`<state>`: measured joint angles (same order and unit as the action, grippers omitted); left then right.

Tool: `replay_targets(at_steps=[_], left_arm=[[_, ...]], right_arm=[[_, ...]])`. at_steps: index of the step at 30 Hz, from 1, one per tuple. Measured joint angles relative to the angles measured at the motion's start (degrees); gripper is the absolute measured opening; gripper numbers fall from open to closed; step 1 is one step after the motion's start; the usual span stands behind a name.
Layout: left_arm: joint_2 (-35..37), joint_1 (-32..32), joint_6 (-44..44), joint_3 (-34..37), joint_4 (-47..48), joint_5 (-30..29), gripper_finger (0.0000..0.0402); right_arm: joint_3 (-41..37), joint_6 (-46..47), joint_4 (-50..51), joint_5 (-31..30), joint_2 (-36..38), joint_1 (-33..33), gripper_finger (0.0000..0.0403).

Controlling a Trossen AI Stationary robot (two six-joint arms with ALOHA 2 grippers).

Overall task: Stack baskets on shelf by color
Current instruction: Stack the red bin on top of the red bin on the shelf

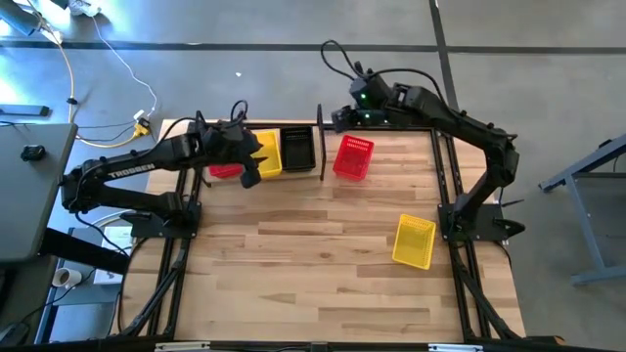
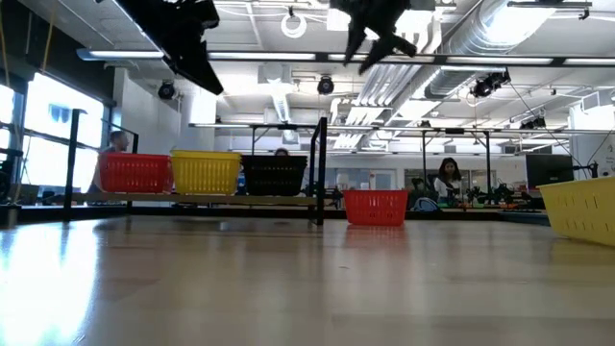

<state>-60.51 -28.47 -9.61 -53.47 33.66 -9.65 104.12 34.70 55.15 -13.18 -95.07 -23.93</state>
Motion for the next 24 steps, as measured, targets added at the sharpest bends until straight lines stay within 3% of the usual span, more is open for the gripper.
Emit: replay_targets(at_steps=[13, 24], left_arm=[[0.0, 0.0, 0.5, -1.6, 0.0, 0.0, 0.017], [0.0, 0.1, 0.5, -1.6, 0.0, 0.0, 0.017]], right_arm=[[0.0, 6.9, 19.1, 3.2, -4.9, -5.9, 0.0156], [0.0, -0.9, 27.6, 2.0, -11.9, -10.1, 0.0156]])
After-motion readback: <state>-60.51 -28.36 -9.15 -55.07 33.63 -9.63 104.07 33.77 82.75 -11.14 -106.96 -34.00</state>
